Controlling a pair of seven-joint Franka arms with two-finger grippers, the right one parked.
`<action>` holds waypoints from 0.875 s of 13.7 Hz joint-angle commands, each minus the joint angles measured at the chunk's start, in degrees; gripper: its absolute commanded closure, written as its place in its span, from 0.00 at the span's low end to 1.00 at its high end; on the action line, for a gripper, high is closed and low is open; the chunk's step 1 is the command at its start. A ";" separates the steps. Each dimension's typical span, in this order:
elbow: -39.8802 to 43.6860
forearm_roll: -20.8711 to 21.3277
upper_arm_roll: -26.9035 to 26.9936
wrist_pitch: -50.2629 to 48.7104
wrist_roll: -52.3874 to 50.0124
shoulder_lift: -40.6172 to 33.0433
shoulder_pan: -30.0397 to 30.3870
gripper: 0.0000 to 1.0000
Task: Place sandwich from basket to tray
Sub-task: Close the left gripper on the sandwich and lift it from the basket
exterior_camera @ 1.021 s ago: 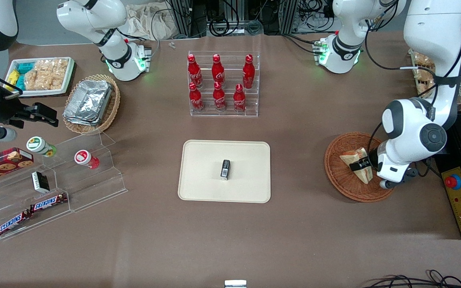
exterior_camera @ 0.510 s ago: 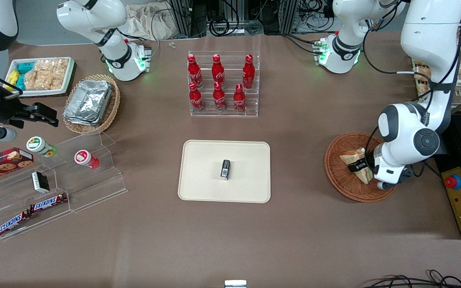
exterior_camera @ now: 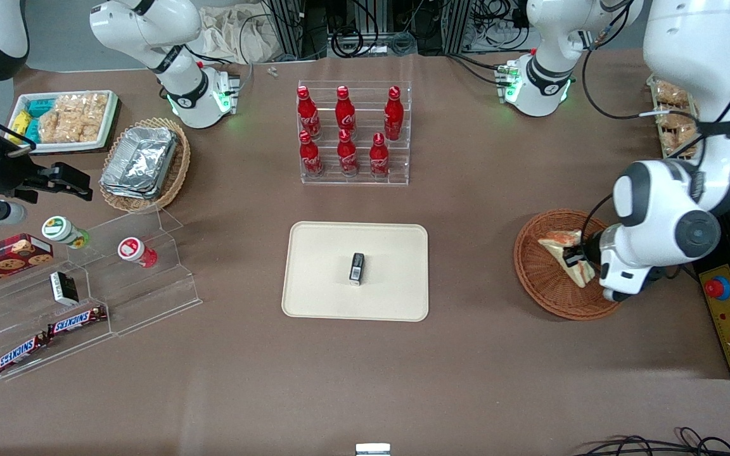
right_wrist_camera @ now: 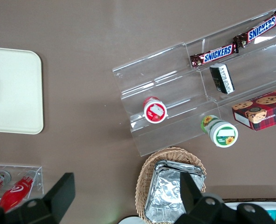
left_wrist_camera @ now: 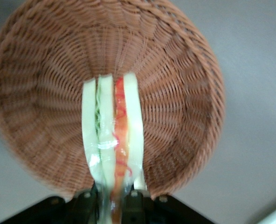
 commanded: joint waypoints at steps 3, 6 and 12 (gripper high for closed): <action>19.47 0.65 0.40 -21.19 -1.71 -1.02 -0.52 1.00; 21.43 0.03 -0.82 -22.71 -3.38 -0.93 -1.22 1.00; 22.13 1.88 -6.35 -22.27 -2.68 -0.67 -7.02 1.00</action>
